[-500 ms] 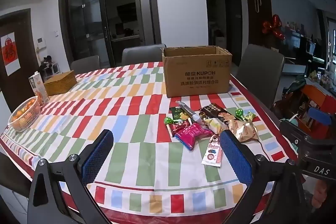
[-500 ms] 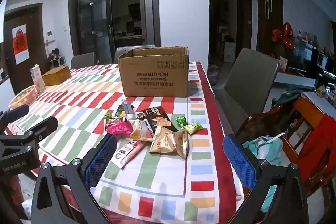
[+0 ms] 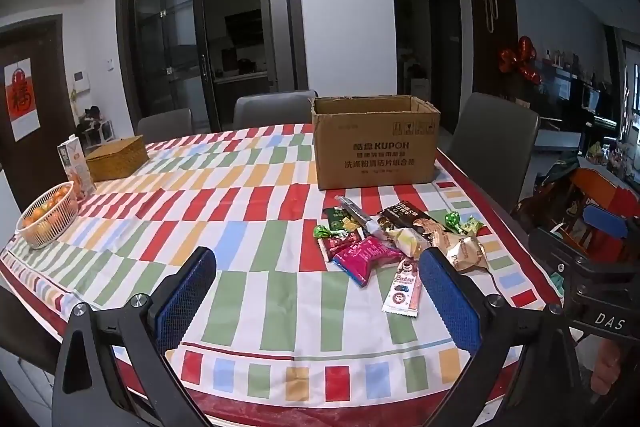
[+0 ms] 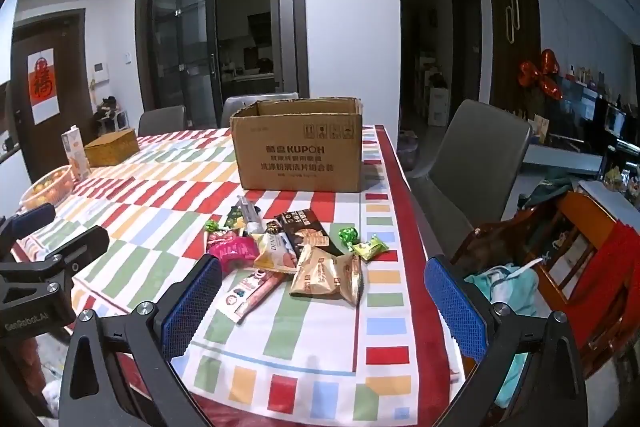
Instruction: Organize snacks
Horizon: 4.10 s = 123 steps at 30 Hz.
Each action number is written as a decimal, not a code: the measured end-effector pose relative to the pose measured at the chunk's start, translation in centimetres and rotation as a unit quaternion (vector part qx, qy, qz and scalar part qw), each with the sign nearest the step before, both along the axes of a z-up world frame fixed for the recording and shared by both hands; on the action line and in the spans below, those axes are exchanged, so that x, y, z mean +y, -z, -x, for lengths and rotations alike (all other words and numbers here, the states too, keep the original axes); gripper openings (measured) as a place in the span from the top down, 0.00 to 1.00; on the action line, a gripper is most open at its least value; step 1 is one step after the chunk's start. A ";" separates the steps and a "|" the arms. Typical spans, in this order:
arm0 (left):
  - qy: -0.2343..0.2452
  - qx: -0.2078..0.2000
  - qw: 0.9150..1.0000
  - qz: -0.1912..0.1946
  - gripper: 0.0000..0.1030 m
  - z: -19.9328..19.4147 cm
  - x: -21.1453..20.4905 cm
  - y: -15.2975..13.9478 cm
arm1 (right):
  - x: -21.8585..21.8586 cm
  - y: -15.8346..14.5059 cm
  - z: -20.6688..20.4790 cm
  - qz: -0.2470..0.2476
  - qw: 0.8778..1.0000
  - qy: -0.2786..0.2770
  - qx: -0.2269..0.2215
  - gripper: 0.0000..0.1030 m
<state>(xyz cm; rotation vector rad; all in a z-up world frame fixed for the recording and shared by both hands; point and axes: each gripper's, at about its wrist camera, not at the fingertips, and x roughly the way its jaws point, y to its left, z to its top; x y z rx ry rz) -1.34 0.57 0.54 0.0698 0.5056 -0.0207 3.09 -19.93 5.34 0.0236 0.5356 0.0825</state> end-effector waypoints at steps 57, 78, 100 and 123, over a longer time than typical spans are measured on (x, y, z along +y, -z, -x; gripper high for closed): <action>0.000 -0.005 1.000 0.001 0.00 0.5 0.1 -0.2 | 0.5 0.3 0.8 0.005 1.000 -0.005 -0.015 0.01; 0.002 0.003 1.000 0.001 0.00 0.8 0.4 -0.4 | 1.1 0.7 0.7 0.006 1.000 -0.008 -0.007 0.01; 0.049 0.073 0.996 -0.032 0.17 -6.8 -1.5 4.6 | 0.4 5.5 -6.0 -0.011 0.996 -0.014 0.091 0.06; 0.134 0.150 0.978 -0.062 0.43 -15.7 -4.4 9.6 | -1.1 10.3 -13.0 -0.046 0.982 -0.004 0.183 0.24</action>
